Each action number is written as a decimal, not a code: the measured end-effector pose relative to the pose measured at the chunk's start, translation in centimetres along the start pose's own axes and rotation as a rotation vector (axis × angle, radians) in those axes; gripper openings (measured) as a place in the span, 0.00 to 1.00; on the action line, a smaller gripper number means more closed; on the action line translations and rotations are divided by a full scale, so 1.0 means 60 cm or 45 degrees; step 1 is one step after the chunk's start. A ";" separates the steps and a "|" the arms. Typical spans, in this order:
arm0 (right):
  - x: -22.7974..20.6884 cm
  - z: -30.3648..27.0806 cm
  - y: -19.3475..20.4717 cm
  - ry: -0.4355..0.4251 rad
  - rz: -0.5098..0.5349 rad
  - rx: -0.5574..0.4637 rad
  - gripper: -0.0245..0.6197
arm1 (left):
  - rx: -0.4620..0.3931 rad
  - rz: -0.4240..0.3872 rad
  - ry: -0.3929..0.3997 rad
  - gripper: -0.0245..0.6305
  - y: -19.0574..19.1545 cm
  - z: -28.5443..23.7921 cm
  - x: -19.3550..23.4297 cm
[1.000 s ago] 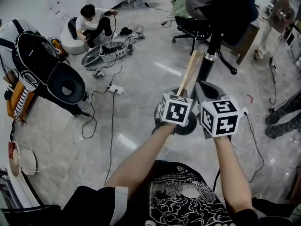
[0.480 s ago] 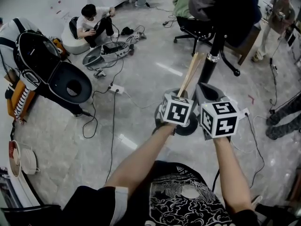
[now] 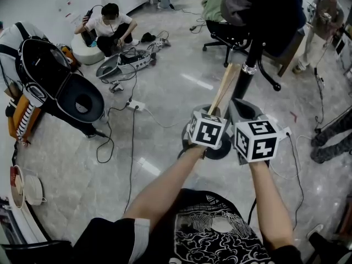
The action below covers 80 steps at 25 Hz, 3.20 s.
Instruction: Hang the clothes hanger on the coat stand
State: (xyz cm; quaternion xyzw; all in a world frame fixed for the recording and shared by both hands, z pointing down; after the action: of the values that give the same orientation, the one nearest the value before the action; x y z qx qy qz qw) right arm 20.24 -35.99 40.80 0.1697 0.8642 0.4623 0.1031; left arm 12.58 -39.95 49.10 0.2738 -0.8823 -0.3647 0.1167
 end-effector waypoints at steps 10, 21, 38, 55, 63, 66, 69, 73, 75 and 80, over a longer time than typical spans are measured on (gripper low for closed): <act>-0.003 0.008 0.011 0.008 -0.011 0.000 0.04 | -0.021 -0.003 0.030 0.09 0.006 0.001 -0.008; -0.009 0.017 0.014 -0.004 -0.009 -0.009 0.04 | -0.042 0.003 0.032 0.23 0.003 0.006 -0.009; 0.001 0.076 0.028 -0.051 -0.047 -0.048 0.04 | -0.155 -0.021 0.032 0.23 -0.023 0.106 -0.055; 0.055 0.141 0.002 0.044 -0.095 -0.102 0.04 | -0.319 -0.105 0.194 0.17 -0.062 0.240 -0.065; 0.096 0.158 -0.009 0.112 -0.107 -0.129 0.04 | -0.364 -0.168 0.270 0.08 -0.058 0.281 -0.061; 0.115 0.164 -0.020 0.131 -0.100 -0.142 0.04 | -0.369 -0.181 0.283 0.06 -0.055 0.296 -0.051; 0.127 0.175 -0.028 0.154 -0.090 -0.151 0.04 | -0.378 -0.194 0.294 0.05 -0.054 0.307 -0.048; 0.137 0.185 -0.024 0.185 -0.094 -0.156 0.04 | -0.384 -0.213 0.322 0.05 -0.048 0.317 -0.051; 0.143 0.186 -0.023 0.194 -0.096 -0.153 0.04 | -0.386 -0.220 0.334 0.05 -0.045 0.321 -0.050; 0.152 0.186 -0.026 0.213 -0.098 -0.147 0.04 | -0.388 -0.229 0.353 0.05 -0.042 0.325 -0.044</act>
State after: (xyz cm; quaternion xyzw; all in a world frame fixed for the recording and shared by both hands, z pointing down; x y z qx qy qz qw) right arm 15.24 -24.73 33.16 0.0910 0.8476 0.5195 0.0580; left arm 7.85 -28.59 33.51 0.3780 -0.7646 -0.4614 0.2440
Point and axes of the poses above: the fingertips, and each gripper's own axes: z backward along the fingers, x to its left, y out of its underside, the point moved 5 cm from there along z, backward along the fingers, and after that the axes turned 13 degrees about x, right-handed, at the moved point
